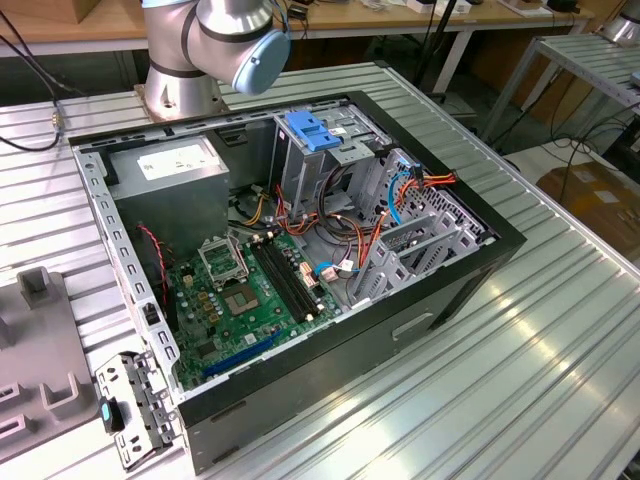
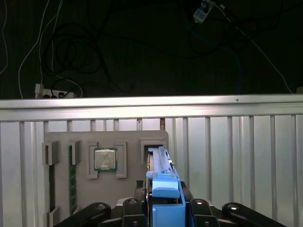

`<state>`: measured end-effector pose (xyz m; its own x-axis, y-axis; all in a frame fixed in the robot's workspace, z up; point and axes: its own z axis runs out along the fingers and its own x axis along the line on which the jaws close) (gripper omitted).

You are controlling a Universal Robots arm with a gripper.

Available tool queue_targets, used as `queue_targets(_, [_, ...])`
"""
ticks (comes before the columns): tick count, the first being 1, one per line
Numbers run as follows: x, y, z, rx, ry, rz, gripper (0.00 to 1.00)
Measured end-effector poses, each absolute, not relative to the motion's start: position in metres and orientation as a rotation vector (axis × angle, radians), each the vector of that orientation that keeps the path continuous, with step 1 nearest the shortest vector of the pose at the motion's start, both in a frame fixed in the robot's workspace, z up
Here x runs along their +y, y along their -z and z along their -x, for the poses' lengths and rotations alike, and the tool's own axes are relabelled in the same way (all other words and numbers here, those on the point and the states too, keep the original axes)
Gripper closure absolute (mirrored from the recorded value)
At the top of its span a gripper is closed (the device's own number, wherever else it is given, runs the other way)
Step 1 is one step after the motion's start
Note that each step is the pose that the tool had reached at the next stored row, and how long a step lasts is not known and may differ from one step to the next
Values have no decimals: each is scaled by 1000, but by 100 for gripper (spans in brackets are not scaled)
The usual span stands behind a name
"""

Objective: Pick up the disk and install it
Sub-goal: 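Pick up the disk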

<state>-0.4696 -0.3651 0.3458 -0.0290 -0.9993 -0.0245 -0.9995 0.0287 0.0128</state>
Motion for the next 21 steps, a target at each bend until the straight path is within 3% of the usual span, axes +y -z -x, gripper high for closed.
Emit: queue_targets(21, [-365, -383, 470, 2247, -41, 2183, 63])
